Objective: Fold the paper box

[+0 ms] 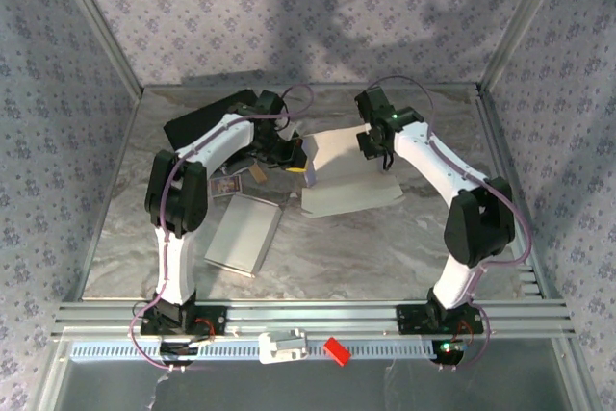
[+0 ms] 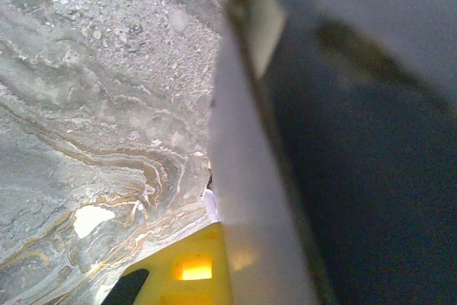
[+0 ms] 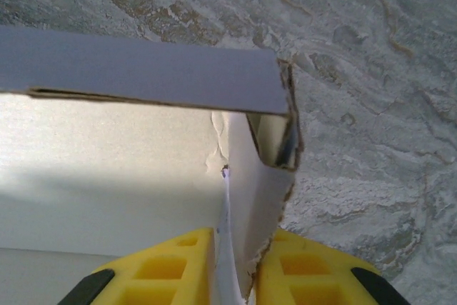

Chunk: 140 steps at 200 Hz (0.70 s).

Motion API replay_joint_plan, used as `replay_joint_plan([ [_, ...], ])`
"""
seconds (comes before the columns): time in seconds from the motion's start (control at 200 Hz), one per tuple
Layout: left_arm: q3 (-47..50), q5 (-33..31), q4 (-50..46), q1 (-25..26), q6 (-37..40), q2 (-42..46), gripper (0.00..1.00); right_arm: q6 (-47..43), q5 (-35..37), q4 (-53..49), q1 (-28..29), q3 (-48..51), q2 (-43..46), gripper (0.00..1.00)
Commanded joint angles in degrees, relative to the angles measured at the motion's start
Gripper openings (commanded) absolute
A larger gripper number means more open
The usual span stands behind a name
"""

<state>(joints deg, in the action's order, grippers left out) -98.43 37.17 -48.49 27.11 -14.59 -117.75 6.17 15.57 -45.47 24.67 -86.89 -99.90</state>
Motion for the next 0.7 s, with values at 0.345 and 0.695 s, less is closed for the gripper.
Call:
replay_joint_plan([
  [0.345,-0.3,0.7,0.9,0.9,-0.5,-0.9,0.0,5.2,-0.2,0.5,0.8,1.0,-4.3,0.1],
  [0.695,1.5,-10.2,-0.7,4.7,-10.4,-1.6,0.0,17.8,9.0,-9.6,4.4,1.5,-6.9,0.0],
])
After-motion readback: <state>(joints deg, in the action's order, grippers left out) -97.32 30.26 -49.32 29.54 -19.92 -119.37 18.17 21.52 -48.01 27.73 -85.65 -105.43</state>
